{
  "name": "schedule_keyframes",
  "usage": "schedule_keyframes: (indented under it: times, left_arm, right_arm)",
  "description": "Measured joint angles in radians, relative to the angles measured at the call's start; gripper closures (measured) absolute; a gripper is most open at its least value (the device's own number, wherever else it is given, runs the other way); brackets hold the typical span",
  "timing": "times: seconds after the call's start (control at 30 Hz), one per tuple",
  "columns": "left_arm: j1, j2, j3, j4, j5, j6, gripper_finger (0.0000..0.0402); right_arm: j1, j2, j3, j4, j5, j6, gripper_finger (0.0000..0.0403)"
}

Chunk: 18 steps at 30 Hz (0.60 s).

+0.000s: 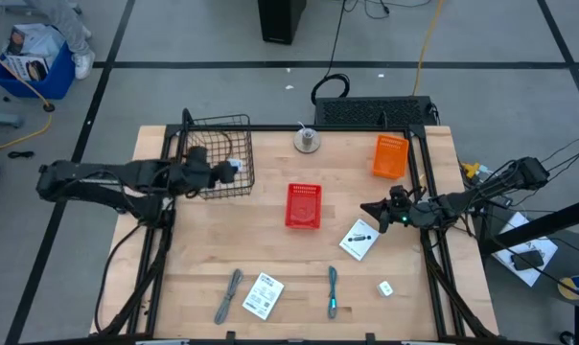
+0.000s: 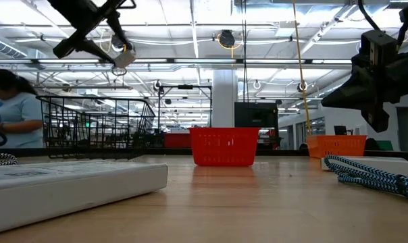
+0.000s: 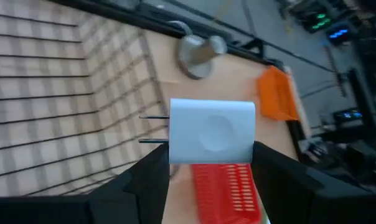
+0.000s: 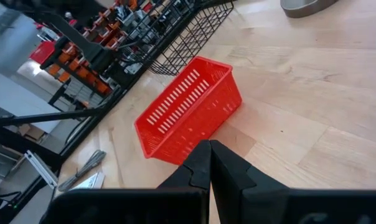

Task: Pick and place items into bin
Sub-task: Put the left white charger adapter into the red bin

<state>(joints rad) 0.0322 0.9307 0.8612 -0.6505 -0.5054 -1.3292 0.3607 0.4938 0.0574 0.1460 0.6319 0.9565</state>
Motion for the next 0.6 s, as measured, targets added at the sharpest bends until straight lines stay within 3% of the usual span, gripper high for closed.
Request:
schedule_keyframes:
  times: [0.27, 0.6]
  left_arm:
    - [0.229, -0.018, 0.0, -0.15, 0.144, 0.074, 0.0201]
    - [0.507, 0.122, 0.0, -0.163, 0.366, 0.34, 0.0203]
  right_arm:
    - [0.0, 0.0, 0.0, -0.001, 0.0, -0.028, 0.0403]
    - [0.0, 0.0, 0.0, -0.001, -0.002, -0.026, 0.0403]
